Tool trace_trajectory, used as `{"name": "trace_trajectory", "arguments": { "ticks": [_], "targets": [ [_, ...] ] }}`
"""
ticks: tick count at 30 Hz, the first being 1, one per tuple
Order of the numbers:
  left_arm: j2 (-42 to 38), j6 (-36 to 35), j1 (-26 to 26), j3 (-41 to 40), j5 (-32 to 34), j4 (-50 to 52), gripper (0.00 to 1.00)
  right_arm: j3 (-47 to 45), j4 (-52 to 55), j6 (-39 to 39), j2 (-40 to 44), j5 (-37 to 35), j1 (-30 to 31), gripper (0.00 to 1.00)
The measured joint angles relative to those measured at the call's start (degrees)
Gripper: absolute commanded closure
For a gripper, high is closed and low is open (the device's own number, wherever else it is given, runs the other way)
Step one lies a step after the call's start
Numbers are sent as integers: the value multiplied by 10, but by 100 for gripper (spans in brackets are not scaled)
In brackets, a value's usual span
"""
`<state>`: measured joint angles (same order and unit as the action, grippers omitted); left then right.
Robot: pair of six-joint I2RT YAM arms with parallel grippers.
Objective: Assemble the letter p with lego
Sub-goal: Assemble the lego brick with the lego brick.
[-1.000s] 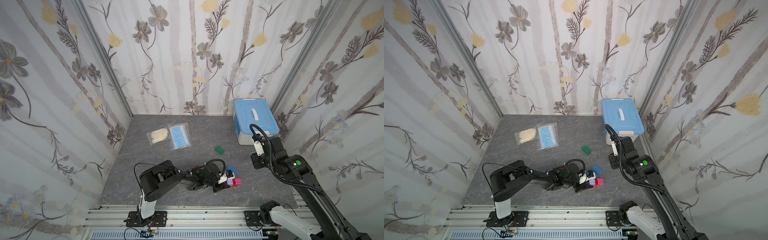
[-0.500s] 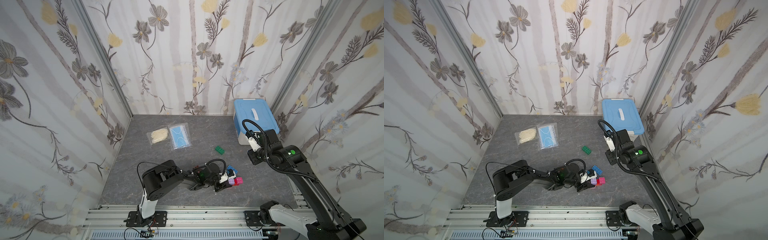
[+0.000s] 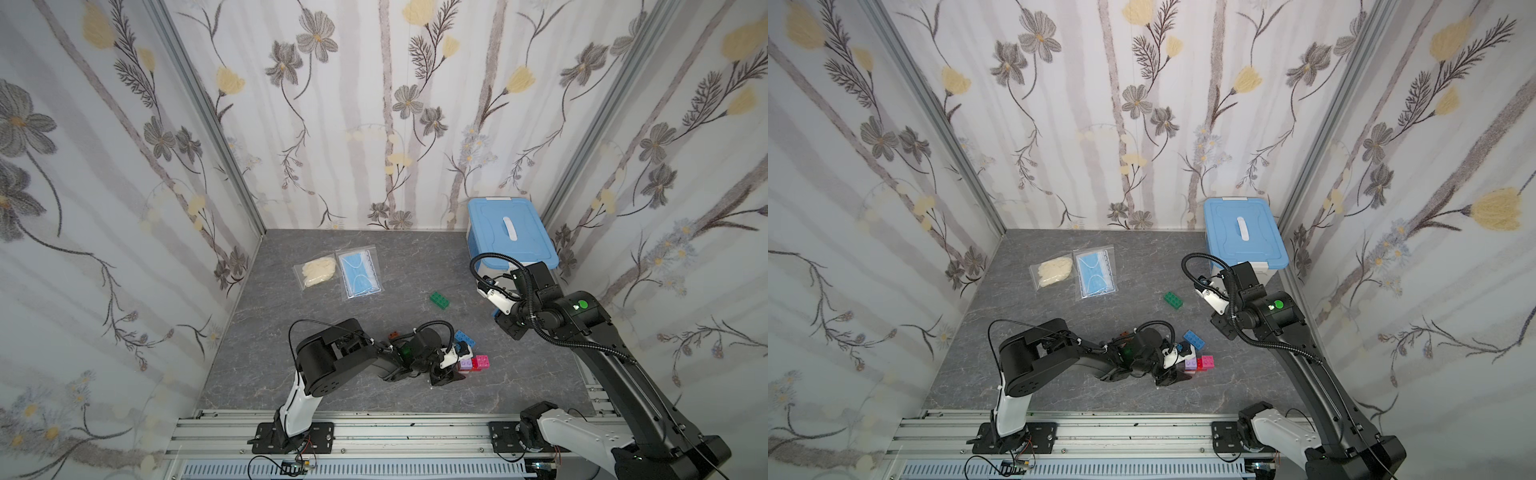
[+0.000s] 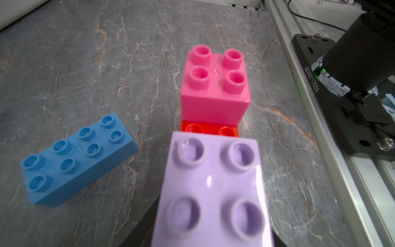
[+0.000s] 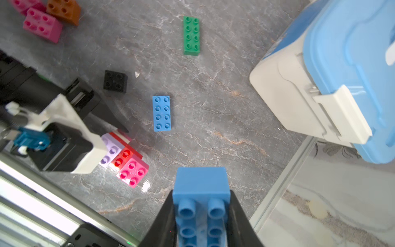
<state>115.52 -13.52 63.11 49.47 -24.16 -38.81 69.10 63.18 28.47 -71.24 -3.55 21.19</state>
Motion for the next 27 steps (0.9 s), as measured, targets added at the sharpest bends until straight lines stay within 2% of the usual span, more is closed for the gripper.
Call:
{"name": "trace_trajectory", "arguments": {
  "ticks": [8,21,27],
  "targets": [
    [0,-2,-1,-8,0,-8,40,0,30,114,-38,70,0,100],
    [1,2,-8,-22,-30,-76,40,-61,28,179,-20,117,-1,100],
    [15,11,-8,-17,-43,-105,39,-62,28,200,-31,126,-5,100]
  ]
}}
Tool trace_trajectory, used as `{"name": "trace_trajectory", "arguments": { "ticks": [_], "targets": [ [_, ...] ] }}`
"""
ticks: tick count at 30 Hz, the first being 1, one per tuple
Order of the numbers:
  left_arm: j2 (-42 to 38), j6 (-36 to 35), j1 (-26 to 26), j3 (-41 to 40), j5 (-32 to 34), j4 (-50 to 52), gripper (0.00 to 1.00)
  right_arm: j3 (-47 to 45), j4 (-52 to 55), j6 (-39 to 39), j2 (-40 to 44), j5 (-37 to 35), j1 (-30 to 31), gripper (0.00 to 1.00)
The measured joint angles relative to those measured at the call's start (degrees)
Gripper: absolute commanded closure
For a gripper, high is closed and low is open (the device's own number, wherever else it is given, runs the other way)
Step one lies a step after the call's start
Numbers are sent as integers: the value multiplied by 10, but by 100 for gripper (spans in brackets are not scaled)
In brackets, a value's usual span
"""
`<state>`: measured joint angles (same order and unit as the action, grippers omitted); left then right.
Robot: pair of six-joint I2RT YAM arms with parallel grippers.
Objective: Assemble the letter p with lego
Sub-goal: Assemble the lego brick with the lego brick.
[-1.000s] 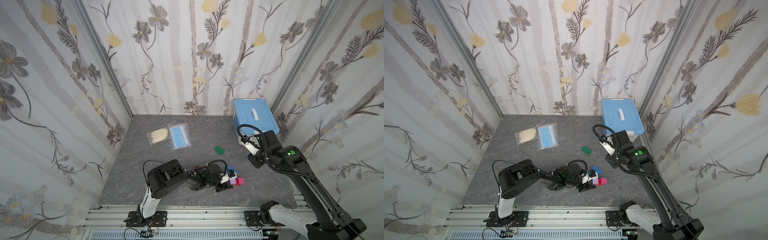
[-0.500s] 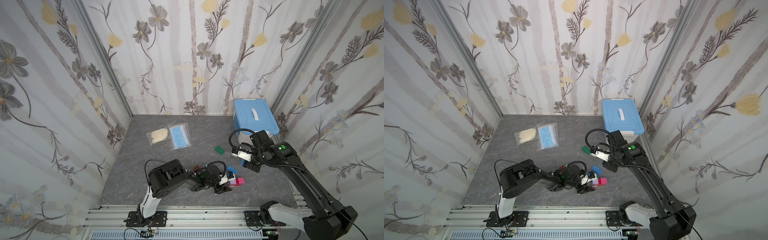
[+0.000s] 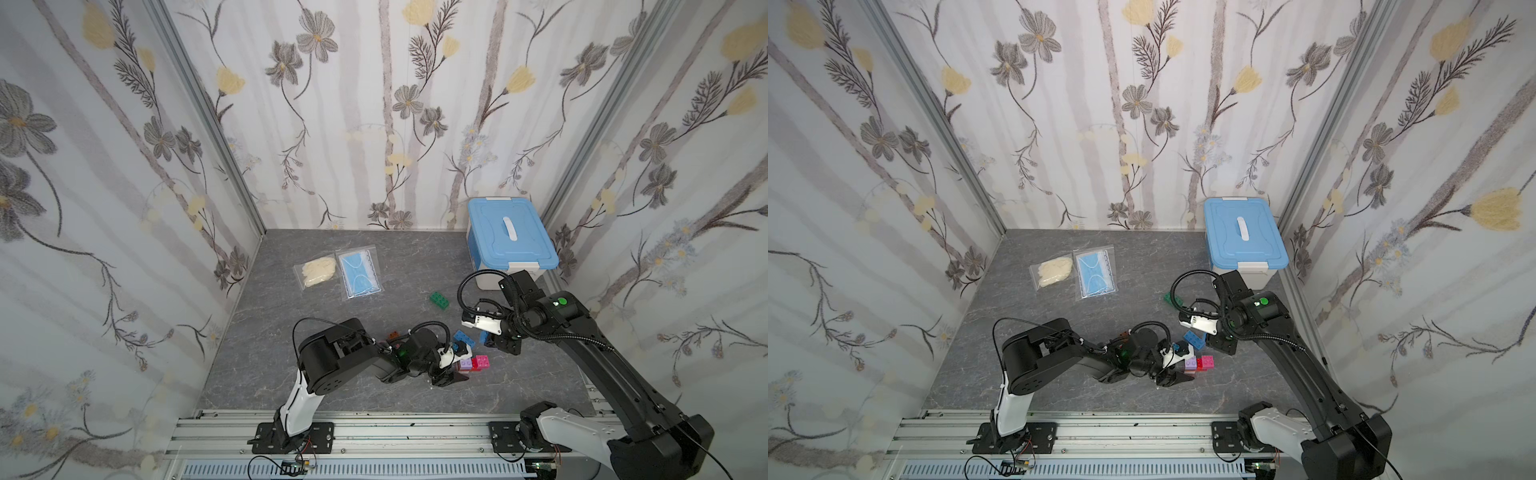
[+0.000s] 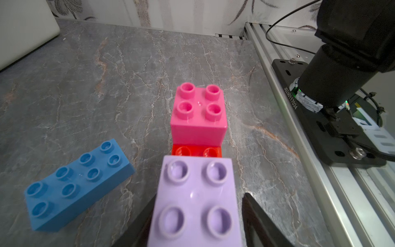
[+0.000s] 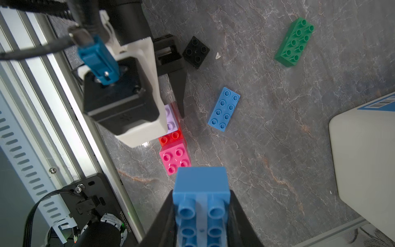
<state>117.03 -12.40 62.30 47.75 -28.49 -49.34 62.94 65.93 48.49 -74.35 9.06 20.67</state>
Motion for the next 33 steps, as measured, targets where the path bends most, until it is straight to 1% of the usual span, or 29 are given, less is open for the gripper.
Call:
{"name": "trace_trajectory", "arguments": {
  "ticks": [9,10,14,15,24,33],
  "targets": [
    [15,9,0,5,-2,-36,40,2,-15,10,-24,17,0,100],
    [16,11,0,5,-2,-40,42,2,-16,10,-27,19,0,100],
    [24,21,0,5,-2,-53,61,2,-17,11,-37,30,0,100],
    [26,22,0,5,-2,-56,64,2,-18,11,-40,30,0,100],
    [35,21,-1,0,-4,-81,77,-11,-21,21,-33,34,0,100],
    [51,11,-5,4,-11,-105,79,-35,-21,63,-34,33,17,100]
  ]
}}
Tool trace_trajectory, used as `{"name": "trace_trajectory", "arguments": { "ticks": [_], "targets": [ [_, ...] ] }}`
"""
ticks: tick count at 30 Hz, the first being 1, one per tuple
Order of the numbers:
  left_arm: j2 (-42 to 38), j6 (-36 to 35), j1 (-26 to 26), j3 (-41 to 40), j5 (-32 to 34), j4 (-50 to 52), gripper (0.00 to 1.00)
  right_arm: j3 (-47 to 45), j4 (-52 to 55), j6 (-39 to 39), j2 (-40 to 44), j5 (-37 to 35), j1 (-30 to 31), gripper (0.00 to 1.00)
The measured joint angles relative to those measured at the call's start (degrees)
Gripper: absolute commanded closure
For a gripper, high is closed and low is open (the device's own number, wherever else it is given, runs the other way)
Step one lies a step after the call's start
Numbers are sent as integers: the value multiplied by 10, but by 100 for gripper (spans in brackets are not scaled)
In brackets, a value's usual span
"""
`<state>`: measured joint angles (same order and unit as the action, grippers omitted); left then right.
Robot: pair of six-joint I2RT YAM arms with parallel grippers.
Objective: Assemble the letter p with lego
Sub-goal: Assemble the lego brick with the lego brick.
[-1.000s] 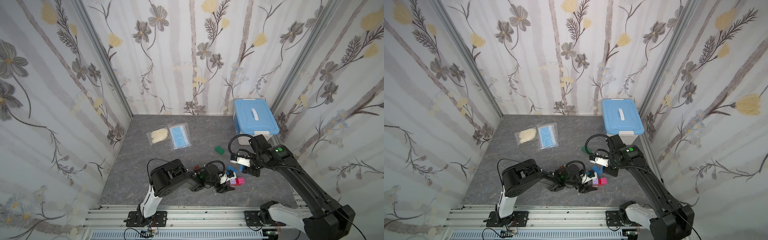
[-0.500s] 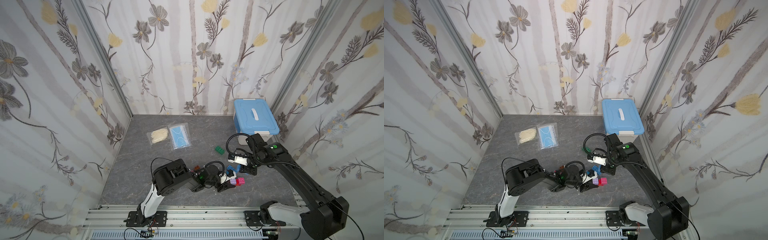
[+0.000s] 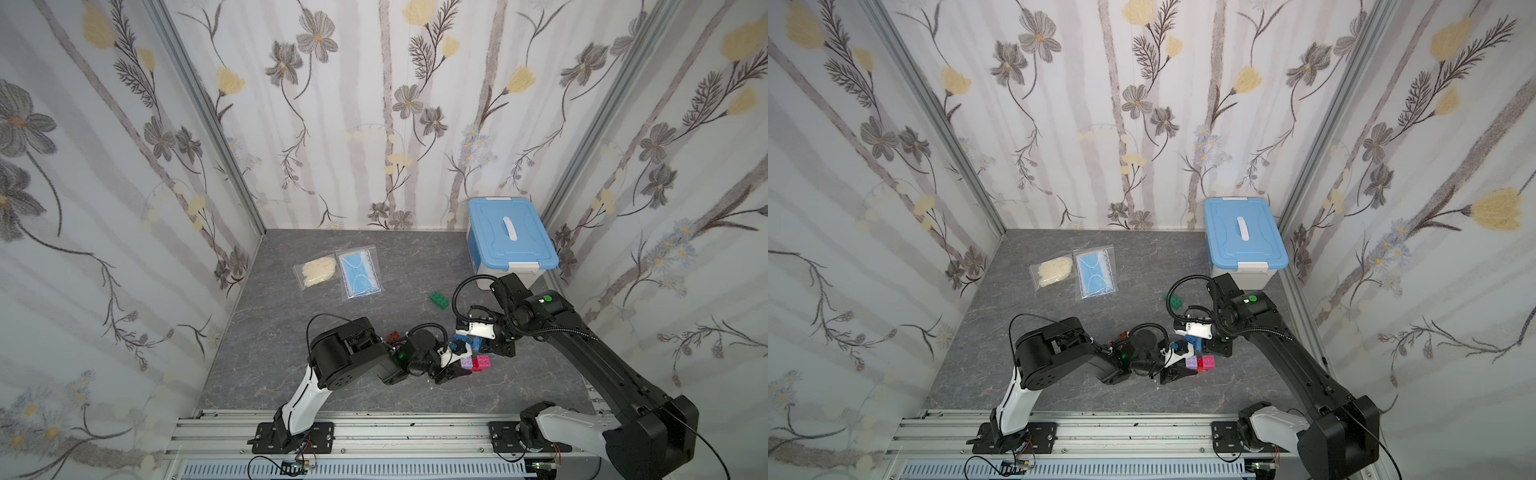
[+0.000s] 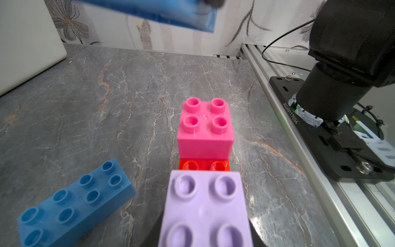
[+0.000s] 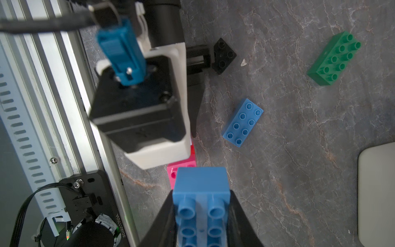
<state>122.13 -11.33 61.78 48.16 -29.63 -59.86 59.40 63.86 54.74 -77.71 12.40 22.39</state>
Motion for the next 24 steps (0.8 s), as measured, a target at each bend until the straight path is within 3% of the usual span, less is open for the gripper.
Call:
{"name": "trace_trajectory", "arguments": {
  "ticks": [24],
  "targets": [
    [17,-24,-4,18,-4,1,80,-9,-7,11,-62,-43,67,100]
  ]
}}
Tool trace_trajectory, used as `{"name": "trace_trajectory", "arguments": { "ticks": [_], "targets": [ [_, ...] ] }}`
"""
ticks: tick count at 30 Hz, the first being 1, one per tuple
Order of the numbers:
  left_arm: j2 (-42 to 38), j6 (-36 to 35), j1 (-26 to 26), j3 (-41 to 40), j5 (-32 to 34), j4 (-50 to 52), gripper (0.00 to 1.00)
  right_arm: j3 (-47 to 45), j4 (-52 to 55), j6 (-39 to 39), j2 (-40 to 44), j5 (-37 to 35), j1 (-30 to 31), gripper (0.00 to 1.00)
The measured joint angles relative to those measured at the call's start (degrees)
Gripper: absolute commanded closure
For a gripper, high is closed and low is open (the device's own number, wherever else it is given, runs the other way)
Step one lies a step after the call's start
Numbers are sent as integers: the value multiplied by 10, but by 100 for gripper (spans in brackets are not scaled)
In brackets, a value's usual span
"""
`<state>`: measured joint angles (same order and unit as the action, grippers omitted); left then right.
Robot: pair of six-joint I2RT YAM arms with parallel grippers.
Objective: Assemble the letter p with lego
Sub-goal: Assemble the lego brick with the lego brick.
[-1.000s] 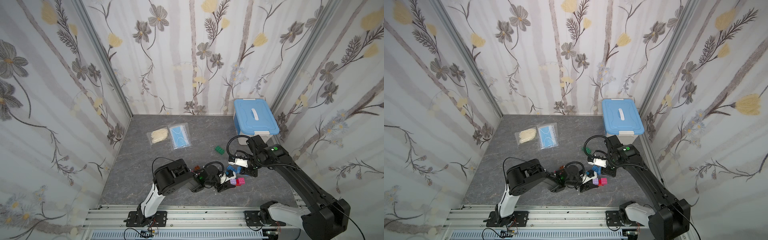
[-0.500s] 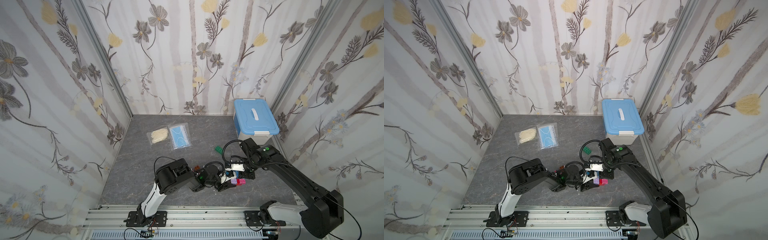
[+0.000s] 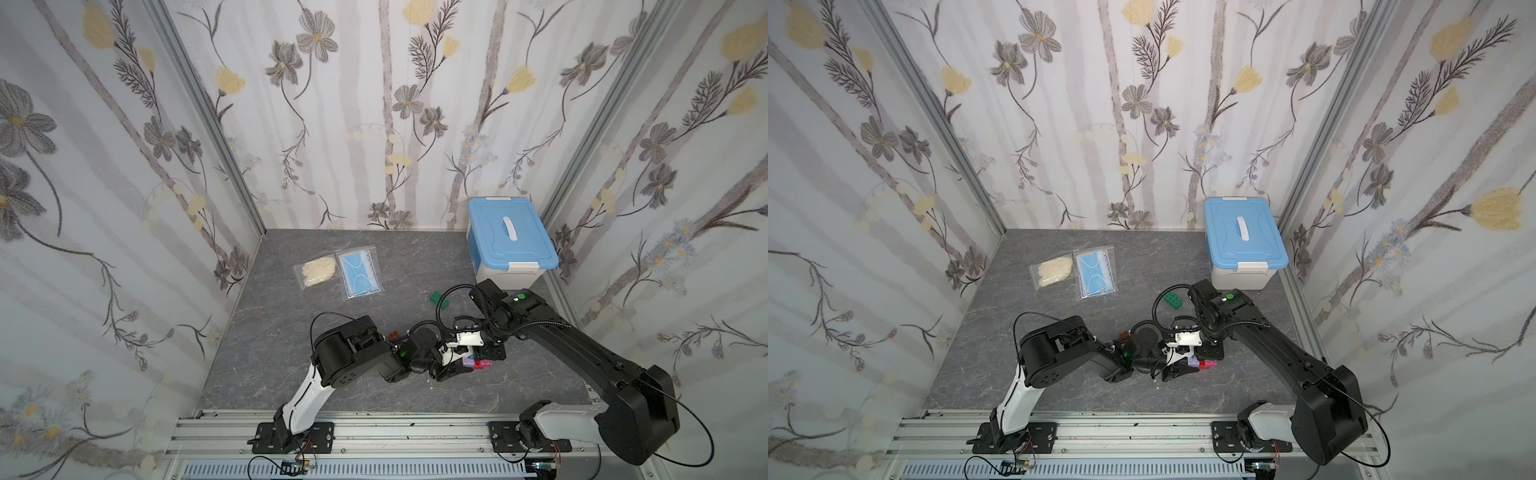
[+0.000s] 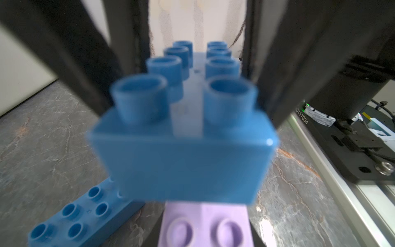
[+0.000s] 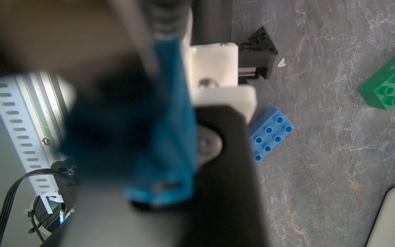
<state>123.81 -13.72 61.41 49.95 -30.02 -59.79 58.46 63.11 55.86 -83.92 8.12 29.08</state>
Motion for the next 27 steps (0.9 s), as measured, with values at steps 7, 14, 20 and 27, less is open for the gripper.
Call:
{"name": "trace_trajectory", "arguments": {
  "ticks": [7,14,20,27],
  "targets": [
    [3,-2,-1,2,-9,-1,80,3,4,-1,-17,8,3,100],
    [7,-2,-2,3,-14,-5,80,5,5,0,-33,23,9,100],
    [13,-4,-3,7,-21,-12,81,0,1,2,-37,26,9,100],
    [15,-5,-4,8,-24,-12,81,-7,-8,2,-41,31,10,100]
  ]
}}
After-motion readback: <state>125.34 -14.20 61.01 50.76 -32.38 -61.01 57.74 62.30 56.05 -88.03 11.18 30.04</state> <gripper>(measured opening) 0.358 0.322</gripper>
